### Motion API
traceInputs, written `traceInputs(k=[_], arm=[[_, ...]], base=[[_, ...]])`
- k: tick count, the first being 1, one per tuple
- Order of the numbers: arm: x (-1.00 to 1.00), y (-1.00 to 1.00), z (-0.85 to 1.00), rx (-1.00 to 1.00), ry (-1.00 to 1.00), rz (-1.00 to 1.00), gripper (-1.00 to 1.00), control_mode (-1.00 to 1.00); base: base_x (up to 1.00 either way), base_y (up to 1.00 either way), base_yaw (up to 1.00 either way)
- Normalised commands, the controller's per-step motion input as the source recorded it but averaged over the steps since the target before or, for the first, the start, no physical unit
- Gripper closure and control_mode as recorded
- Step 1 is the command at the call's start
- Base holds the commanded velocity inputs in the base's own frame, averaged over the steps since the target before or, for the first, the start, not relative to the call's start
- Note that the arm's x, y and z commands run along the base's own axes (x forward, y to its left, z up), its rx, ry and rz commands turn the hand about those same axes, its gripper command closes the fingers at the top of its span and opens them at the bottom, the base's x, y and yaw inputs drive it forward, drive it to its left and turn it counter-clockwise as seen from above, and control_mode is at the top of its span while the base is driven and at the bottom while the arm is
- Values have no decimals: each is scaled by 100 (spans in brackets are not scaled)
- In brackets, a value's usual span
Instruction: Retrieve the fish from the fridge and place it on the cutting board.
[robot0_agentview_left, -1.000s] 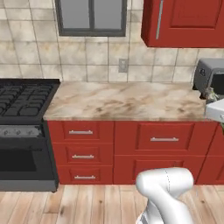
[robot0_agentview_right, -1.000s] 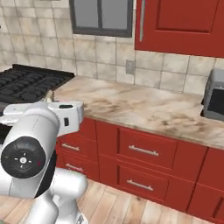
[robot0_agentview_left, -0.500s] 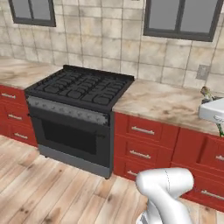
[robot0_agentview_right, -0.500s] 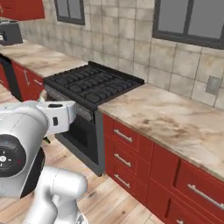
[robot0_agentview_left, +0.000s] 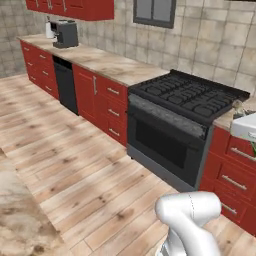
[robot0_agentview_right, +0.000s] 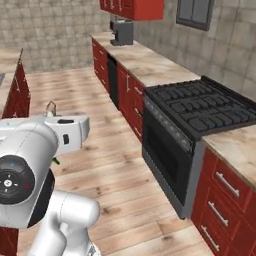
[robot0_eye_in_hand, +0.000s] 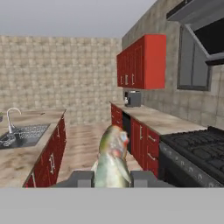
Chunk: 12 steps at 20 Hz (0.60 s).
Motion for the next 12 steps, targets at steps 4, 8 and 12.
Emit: traceInputs(k=[4, 8, 12], arm=[[0, 0, 0, 0, 0, 0, 100, 100], [0, 0, 0, 0, 0, 0, 100, 100], [0, 0, 0, 0, 0, 0, 100, 100]], base=[[92, 91, 39], [100, 70, 9], [100, -4, 2]])
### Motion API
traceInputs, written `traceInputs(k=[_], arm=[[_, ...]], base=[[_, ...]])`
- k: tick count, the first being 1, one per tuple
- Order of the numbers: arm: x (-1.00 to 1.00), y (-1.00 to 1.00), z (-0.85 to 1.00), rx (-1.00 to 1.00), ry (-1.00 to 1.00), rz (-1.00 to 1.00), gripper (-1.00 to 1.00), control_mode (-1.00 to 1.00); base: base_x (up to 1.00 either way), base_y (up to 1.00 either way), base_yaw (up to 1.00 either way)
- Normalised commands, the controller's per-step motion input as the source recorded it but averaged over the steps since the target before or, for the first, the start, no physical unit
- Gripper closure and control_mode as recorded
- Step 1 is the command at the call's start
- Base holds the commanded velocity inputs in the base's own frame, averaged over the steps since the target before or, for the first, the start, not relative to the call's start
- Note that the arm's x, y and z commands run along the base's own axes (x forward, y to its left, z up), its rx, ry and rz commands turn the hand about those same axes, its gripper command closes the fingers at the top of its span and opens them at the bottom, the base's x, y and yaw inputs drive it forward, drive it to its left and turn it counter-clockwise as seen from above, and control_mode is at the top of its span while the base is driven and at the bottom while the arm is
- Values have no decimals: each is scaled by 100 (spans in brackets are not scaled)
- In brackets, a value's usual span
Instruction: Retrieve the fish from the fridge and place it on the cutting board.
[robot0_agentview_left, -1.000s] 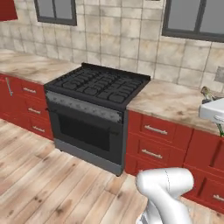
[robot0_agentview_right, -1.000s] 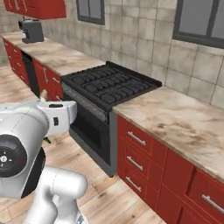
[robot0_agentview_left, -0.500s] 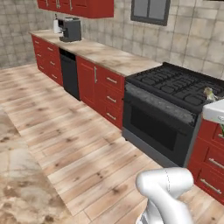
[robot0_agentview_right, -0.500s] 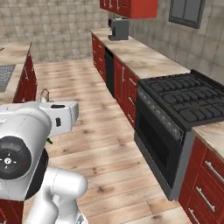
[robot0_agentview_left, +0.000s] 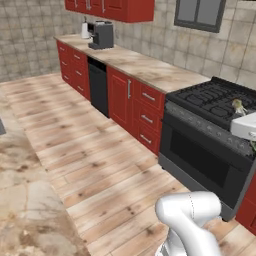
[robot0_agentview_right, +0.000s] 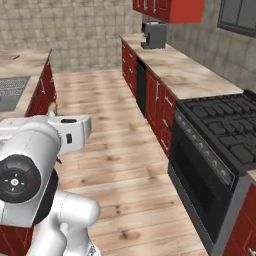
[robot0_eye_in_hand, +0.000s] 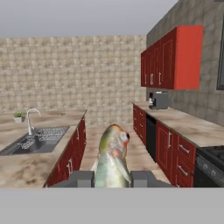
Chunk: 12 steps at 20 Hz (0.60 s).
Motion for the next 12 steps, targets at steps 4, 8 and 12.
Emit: traceInputs(k=[4, 8, 12], arm=[[0, 0, 0, 0, 0, 0, 100, 100], [0, 0, 0, 0, 0, 0, 100, 100], [0, 0, 0, 0, 0, 0, 100, 100]], base=[[100, 6, 7], [100, -28, 0], [100, 21, 5]])
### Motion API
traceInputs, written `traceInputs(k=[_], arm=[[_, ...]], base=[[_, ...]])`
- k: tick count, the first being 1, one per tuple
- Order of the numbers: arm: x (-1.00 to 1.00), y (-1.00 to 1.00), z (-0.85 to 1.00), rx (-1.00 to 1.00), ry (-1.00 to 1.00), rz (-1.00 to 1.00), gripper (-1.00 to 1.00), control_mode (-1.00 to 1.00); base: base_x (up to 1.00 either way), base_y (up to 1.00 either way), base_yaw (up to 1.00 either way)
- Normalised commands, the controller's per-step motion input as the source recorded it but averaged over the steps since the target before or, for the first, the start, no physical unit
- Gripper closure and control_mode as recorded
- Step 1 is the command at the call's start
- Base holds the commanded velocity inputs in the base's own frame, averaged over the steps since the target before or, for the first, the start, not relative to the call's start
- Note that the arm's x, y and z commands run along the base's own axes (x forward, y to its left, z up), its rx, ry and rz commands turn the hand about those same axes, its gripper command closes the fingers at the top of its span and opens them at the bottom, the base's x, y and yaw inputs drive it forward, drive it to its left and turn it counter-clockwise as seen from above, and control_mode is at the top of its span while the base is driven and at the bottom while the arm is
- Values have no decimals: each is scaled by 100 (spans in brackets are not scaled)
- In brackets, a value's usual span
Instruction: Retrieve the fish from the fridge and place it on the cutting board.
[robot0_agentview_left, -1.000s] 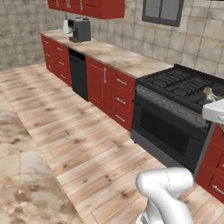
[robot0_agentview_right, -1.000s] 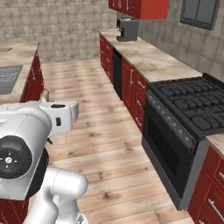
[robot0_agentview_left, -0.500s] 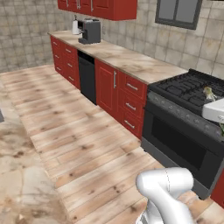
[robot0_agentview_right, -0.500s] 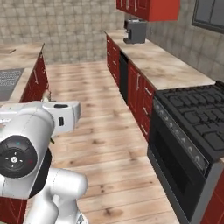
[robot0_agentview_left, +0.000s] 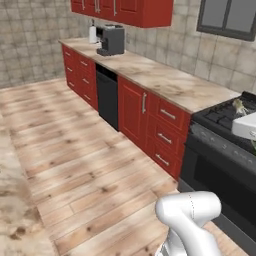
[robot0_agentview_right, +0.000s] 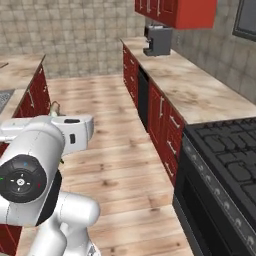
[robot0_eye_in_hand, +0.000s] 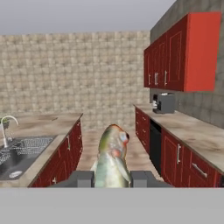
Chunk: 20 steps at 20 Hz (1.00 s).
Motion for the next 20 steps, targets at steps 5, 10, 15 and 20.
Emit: traceInputs(k=[5, 10, 15, 20], arm=[[0, 0, 0, 0, 0, 0, 100, 100], [0, 0, 0, 0, 0, 0, 100, 100], [0, 0, 0, 0, 0, 0, 100, 100], [0, 0, 0, 0, 0, 0, 100, 100]], base=[[100, 41, 5], [100, 48, 0], [100, 52, 0], [100, 53, 0]])
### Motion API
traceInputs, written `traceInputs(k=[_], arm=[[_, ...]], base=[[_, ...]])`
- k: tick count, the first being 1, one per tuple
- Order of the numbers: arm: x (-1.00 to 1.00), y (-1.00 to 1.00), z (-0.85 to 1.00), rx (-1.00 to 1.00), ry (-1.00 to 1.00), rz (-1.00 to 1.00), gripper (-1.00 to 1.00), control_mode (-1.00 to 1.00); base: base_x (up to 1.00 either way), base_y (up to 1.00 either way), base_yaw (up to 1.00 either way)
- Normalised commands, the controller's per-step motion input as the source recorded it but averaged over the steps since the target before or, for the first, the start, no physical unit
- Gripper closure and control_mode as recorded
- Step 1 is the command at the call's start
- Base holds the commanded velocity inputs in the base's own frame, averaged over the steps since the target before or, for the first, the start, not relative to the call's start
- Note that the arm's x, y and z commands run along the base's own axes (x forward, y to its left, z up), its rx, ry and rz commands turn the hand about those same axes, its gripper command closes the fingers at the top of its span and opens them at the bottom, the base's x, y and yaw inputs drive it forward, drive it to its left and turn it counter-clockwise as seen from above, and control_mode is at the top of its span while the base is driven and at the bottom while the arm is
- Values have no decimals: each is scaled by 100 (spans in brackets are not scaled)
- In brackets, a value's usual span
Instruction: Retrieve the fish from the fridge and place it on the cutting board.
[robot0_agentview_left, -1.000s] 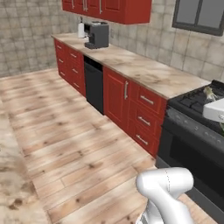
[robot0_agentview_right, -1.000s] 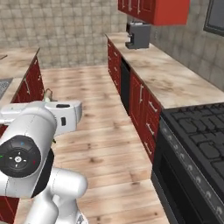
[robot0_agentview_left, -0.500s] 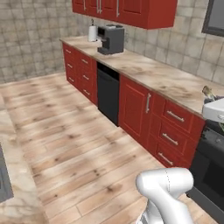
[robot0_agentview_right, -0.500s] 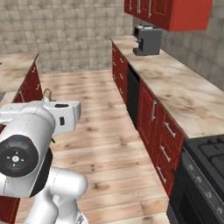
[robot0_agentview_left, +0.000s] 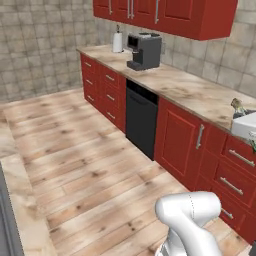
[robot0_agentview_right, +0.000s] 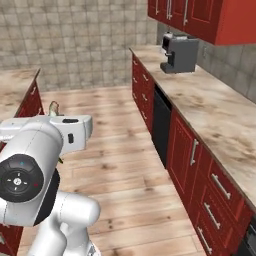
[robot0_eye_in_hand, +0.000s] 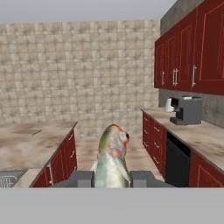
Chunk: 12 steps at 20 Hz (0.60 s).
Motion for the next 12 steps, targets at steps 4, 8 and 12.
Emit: traceInputs(k=[4, 8, 12], arm=[[0, 0, 0, 0, 0, 0, 100, 100], [0, 0, 0, 0, 0, 0, 100, 100], [0, 0, 0, 0, 0, 0, 100, 100]], base=[[100, 49, 1], [100, 44, 4], [100, 28, 11]])
